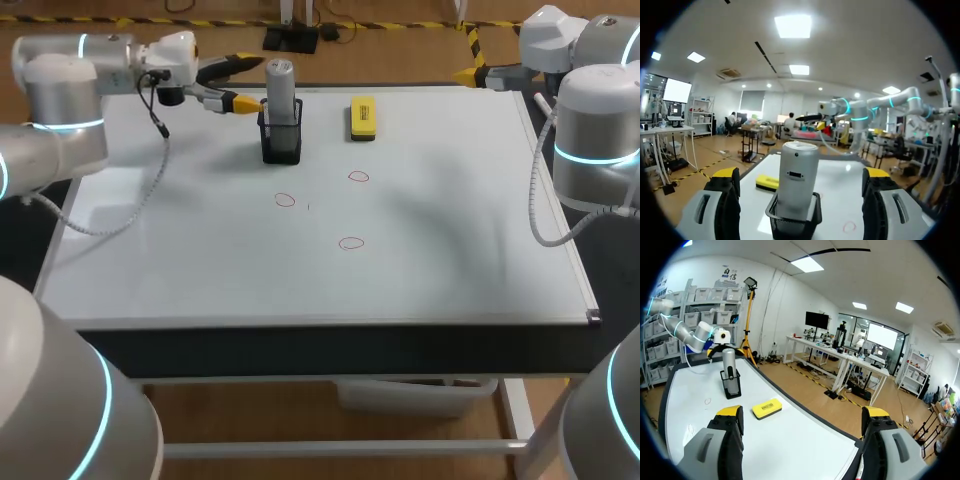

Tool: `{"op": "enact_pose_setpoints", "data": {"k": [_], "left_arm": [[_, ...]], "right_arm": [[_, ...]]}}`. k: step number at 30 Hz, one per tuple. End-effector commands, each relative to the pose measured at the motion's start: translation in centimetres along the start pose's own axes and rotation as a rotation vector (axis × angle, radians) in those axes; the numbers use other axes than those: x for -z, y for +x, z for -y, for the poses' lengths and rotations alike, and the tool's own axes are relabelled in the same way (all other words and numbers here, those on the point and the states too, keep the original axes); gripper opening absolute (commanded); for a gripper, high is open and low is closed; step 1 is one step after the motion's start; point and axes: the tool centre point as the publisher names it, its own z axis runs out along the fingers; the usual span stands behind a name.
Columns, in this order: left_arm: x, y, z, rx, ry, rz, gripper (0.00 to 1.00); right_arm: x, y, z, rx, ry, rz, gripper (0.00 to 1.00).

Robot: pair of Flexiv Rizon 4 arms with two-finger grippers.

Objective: Pick up the inspection probe, press it on each red-marked spot on the whiteboard one by one, put down the probe, pick up the eraser, and wipe off all the red marks.

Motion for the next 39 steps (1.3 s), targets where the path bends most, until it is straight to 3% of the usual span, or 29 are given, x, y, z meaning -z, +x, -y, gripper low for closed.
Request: {"op": "enact_pose_setpoints", "data": {"k": [1, 21, 39], "left_arm": [[-0.9, -1.3, -0.6, 0.008, 0.02, -0.081, 1.0], [-4.8, -2.2, -1.5, 0.008, 0.029, -0.123, 1.0], [-6.4, -2.3, -1.5, 0.011, 0.039, -0.083, 1.0]], "right_arm": [[0.0, 0.0, 0.0, 0.0, 0.002, -0.001, 1.0], [0.0, 0.0, 0.0, 0.0, 0.002, -0.001, 1.0], [0.0, 0.0, 0.0, 0.0, 0.002, -0.001, 1.0]]}}
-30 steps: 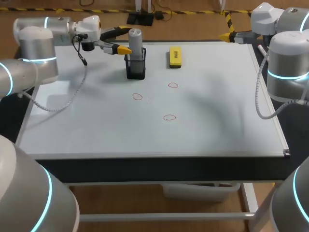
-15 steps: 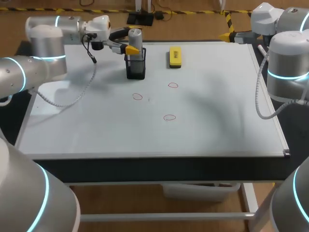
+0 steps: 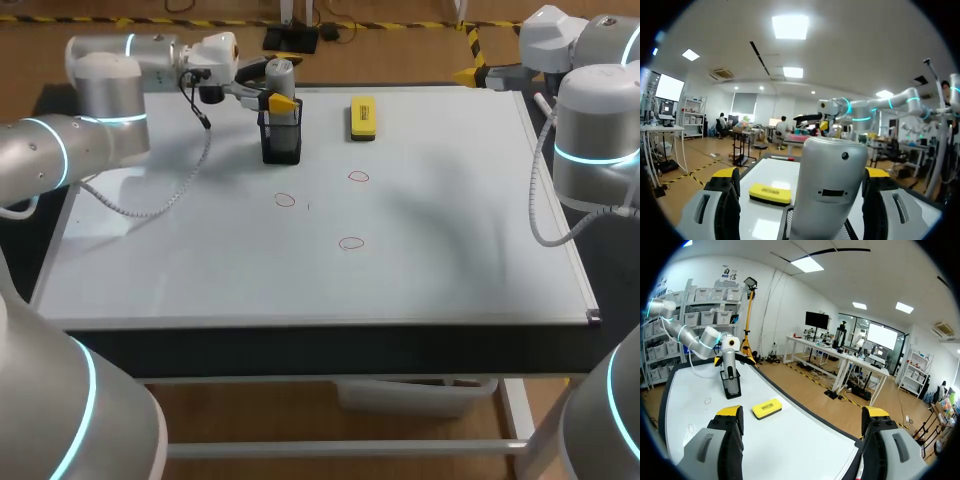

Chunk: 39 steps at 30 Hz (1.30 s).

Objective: Pick up the inspection probe, press it on each red-marked spot on the whiteboard one by one, put down the probe, pick up the eraser, and wipe off all the red marks.

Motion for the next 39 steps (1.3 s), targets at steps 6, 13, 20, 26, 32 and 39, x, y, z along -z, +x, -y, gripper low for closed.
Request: {"op": "enact_pose_setpoints", "data": {"k": [6, 13, 20, 26, 32, 39], "left_arm": [[-0.2, -0.3, -0.1, 0.005, 0.002, 0.003, 1.0], [-0.1, -0.2, 0.0, 0.006, 0.001, -0.007, 1.0], [-0.1, 0.1, -0.1, 0.007, -0.002, -0.015, 0.0], [0.2, 0.3, -0.1, 0.003, -0.003, -0.017, 0.0], [0.3, 0.9, 0.5, -0.013, -0.001, -0.018, 0.0], [0.7, 1.9, 1.7, -0.039, 0.011, -0.013, 0.0]], "right_arm": [[0.0, 0.0, 0.0, 0.0, 0.002, -0.001, 1.0], [0.0, 0.0, 0.0, 0.0, 0.002, -0.001, 1.0], [0.0, 0.0, 0.0, 0.0, 0.002, -0.001, 1.0], [0.0, 0.0, 0.0, 0.0, 0.002, -0.001, 1.0], [0.0, 0.0, 0.0, 0.0, 0.002, -0.001, 1.0], [0.0, 0.0, 0.0, 0.0, 0.002, -0.001, 1.0]]}}
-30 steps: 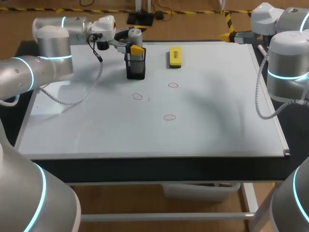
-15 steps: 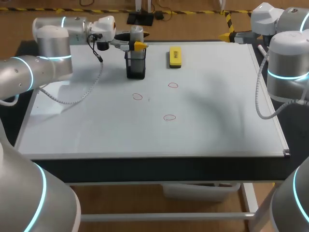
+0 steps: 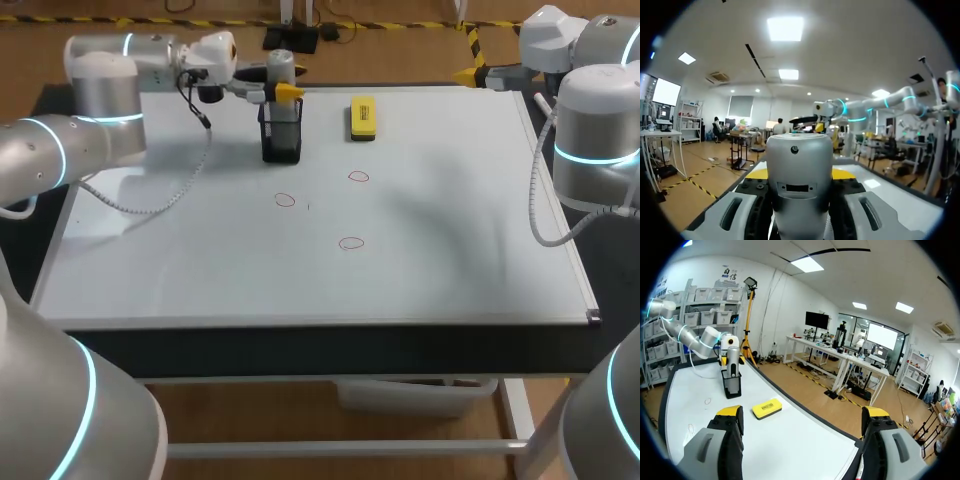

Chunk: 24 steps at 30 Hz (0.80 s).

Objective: Pick up the inspection probe, press it on each red-marked spot on the whiteboard one by one, put down the probe, pick up the eraser, and wipe off all the red marks.

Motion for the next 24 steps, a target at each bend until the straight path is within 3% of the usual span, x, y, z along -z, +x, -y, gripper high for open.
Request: {"op": "enact_pose_setpoints", "data": {"k": [1, 24], "left_arm": [[0.3, 1.2, 1.0, -0.01, -0.005, 0.018, 0.0], [-0.1, 2.1, 6.1, -0.037, -0.007, 0.032, 0.0]], "right_arm": [[0.0, 0.0, 0.0, 0.0, 0.002, -0.001, 1.0], [0.0, 0.0, 0.0, 0.0, 0.002, -0.001, 1.0]]}}
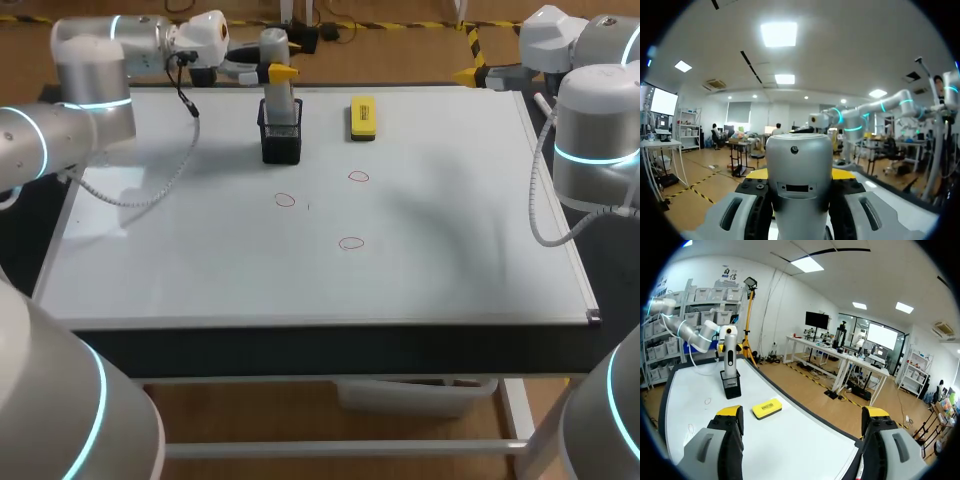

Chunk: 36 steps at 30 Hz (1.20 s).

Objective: Pick up the inspection probe, press it on each red-marked spot on the whiteboard one by one, put down the probe, pick up the eraser, and wipe off all the red marks.

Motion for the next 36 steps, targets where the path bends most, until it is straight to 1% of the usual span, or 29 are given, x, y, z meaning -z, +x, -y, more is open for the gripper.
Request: {"op": "enact_pose_setpoints", "data": {"k": [1, 7, 14, 24, 30, 36], "left_arm": [[-0.4, 0.8, 1.5, 0.0, -0.029, 0.044, 0.0], [-0.4, 0.9, 2.8, -0.007, -0.037, 0.048, 0.0], [-0.2, 1.3, 3.8, -0.003, -0.04, 0.057, 0.0], [1.0, 3.2, 5.9, -0.028, -0.042, 0.086, 0.0], [2.9, 3.9, 6.0, -0.04, -0.045, 0.126, 0.0], [5.5, 4.8, 5.4, -0.061, -0.062, 0.177, 0.0]], "right_arm": [[0.0, 0.0, 0.0, 0.0, 0.002, -0.001, 1.0], [0.0, 0.0, 0.0, 0.0, 0.002, -0.001, 1.0], [0.0, 0.0, 0.0, 0.0, 0.002, -0.001, 1.0], [0.0, 0.0, 0.0, 0.0, 0.002, -0.001, 1.0], [0.0, 0.0, 0.0, 0.0, 0.002, -0.001, 1.0], [0.0, 0.0, 0.0, 0.0, 0.002, -0.001, 1.0]]}}
